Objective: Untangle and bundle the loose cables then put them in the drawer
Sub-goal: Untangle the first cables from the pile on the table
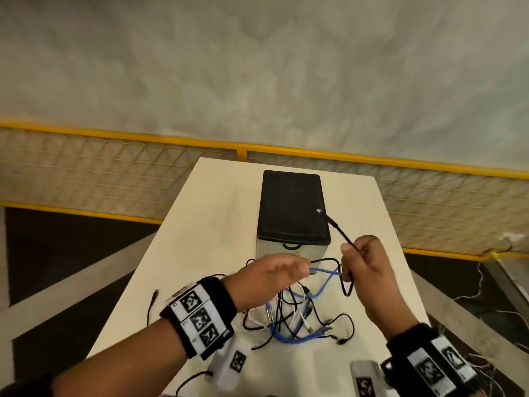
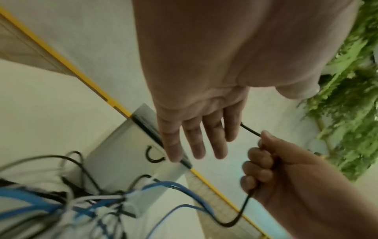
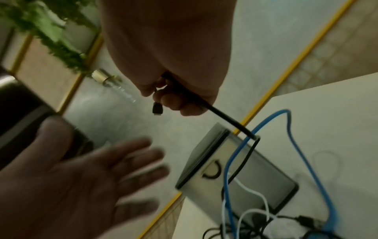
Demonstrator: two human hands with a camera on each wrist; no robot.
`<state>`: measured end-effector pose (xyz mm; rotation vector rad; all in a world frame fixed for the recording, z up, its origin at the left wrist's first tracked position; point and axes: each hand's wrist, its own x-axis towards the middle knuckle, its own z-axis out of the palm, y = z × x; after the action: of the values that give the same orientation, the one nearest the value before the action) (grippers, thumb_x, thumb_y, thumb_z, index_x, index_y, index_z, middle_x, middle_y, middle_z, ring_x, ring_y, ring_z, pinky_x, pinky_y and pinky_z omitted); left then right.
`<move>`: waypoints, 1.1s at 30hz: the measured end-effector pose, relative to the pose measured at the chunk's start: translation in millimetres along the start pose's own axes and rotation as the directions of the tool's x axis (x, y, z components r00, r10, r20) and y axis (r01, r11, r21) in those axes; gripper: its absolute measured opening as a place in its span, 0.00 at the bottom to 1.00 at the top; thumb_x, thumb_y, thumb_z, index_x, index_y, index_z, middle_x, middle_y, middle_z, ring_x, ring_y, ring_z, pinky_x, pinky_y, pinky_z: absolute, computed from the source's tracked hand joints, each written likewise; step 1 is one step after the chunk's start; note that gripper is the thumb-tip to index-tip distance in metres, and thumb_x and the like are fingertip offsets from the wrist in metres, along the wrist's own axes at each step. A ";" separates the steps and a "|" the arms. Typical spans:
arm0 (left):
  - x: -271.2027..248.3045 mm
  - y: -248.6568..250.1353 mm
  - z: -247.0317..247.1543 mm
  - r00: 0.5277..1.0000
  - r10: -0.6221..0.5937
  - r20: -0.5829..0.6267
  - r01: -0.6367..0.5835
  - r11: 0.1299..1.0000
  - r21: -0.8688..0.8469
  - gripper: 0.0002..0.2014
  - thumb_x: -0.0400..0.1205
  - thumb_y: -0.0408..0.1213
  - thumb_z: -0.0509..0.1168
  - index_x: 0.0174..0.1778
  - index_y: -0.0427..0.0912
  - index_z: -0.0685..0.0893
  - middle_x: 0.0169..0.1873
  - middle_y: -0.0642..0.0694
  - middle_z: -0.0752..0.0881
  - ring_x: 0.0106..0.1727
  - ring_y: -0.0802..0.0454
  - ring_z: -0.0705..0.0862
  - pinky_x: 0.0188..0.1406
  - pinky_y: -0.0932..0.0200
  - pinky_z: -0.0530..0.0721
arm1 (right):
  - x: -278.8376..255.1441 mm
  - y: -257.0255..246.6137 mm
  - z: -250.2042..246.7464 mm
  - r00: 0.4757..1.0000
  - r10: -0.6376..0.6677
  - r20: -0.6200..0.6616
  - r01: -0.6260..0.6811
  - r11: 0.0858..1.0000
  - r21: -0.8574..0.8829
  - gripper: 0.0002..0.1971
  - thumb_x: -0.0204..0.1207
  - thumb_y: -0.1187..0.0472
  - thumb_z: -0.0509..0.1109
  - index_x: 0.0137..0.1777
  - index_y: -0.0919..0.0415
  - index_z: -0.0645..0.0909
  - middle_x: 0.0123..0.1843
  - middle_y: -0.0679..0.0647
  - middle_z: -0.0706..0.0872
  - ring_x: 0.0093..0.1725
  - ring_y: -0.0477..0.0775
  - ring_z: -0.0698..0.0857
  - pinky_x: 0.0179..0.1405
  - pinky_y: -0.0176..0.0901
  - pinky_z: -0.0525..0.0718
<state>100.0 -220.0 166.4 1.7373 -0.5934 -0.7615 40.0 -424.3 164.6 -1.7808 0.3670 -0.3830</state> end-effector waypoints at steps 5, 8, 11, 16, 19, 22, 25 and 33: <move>11.6 26.5 11.6 0.995 -0.019 -0.102 -0.008 0.966 -0.260 0.17 0.86 0.53 0.57 0.59 0.48 0.87 0.53 0.46 0.90 0.58 0.51 0.86 0.64 0.51 0.80 | -31.2 -8.3 36.2 0.930 -0.176 0.322 0.234 0.961 -0.150 0.09 0.79 0.60 0.71 0.48 0.47 0.74 0.39 0.43 0.83 0.38 0.41 0.82 0.39 0.38 0.81; 6.5 26.4 5.9 0.979 0.008 -0.204 -0.095 0.903 -0.418 0.11 0.89 0.35 0.57 0.50 0.43 0.85 0.47 0.40 0.89 0.51 0.45 0.87 0.51 0.50 0.83 | -38.5 -6.1 43.6 0.866 -0.156 0.474 0.296 0.926 -0.235 0.13 0.77 0.62 0.73 0.43 0.43 0.72 0.35 0.34 0.81 0.35 0.38 0.79 0.36 0.28 0.74; -5.0 34.4 -11.6 0.968 0.020 -0.249 -0.177 0.759 -0.627 0.11 0.89 0.32 0.53 0.47 0.39 0.80 0.31 0.41 0.85 0.38 0.43 0.89 0.43 0.51 0.86 | -37.6 6.4 45.1 0.887 -0.111 0.448 0.313 0.858 -0.407 0.15 0.76 0.61 0.72 0.35 0.49 0.69 0.30 0.43 0.77 0.32 0.44 0.76 0.31 0.34 0.70; -37.5 33.2 -37.3 0.970 -0.010 -0.241 -0.155 0.742 -0.652 0.11 0.88 0.36 0.53 0.45 0.40 0.78 0.17 0.50 0.64 0.14 0.56 0.62 0.20 0.61 0.69 | -8.9 37.3 38.3 0.921 -0.066 0.383 0.313 0.711 -0.630 0.13 0.69 0.65 0.70 0.34 0.49 0.69 0.31 0.45 0.81 0.33 0.48 0.79 0.33 0.43 0.78; -60.7 11.2 -55.0 0.985 -0.132 -0.110 0.059 0.861 -0.505 0.14 0.88 0.41 0.56 0.38 0.42 0.78 0.18 0.49 0.62 0.14 0.56 0.59 0.20 0.61 0.63 | 11.2 43.1 23.2 0.957 -0.028 0.288 0.226 0.692 -0.686 0.13 0.68 0.67 0.69 0.35 0.49 0.70 0.32 0.47 0.81 0.36 0.56 0.82 0.36 0.49 0.80; -80.9 -24.1 -68.0 0.937 -0.339 -0.079 0.311 0.917 -0.249 0.13 0.86 0.43 0.63 0.36 0.43 0.77 0.21 0.48 0.62 0.17 0.54 0.59 0.19 0.61 0.61 | 20.1 36.2 27.4 0.949 -0.148 0.278 0.307 0.633 -0.710 0.14 0.68 0.65 0.71 0.35 0.47 0.70 0.36 0.44 0.80 0.40 0.57 0.81 0.38 0.48 0.79; -84.3 -41.1 -73.5 0.887 -0.422 -0.186 0.420 0.906 -0.049 0.13 0.83 0.43 0.66 0.37 0.41 0.76 0.21 0.50 0.66 0.19 0.54 0.62 0.18 0.63 0.63 | 15.3 23.4 48.9 0.945 -0.219 0.243 0.326 0.574 -0.751 0.10 0.73 0.56 0.72 0.39 0.48 0.71 0.40 0.46 0.82 0.41 0.56 0.82 0.36 0.49 0.81; -25.9 2.9 -26.4 0.956 0.083 -0.281 0.011 0.948 0.317 0.15 0.79 0.56 0.66 0.37 0.48 0.79 0.31 0.51 0.81 0.34 0.56 0.78 0.39 0.52 0.77 | -1.2 -9.5 77.7 0.931 -0.128 0.343 0.263 0.886 -0.382 0.07 0.76 0.63 0.70 0.40 0.54 0.76 0.32 0.51 0.85 0.32 0.51 0.83 0.32 0.47 0.81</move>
<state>102.3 -185.3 179.6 2.0805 -0.5640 -0.3838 73.8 -354.2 155.9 -2.2774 0.0396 -0.1645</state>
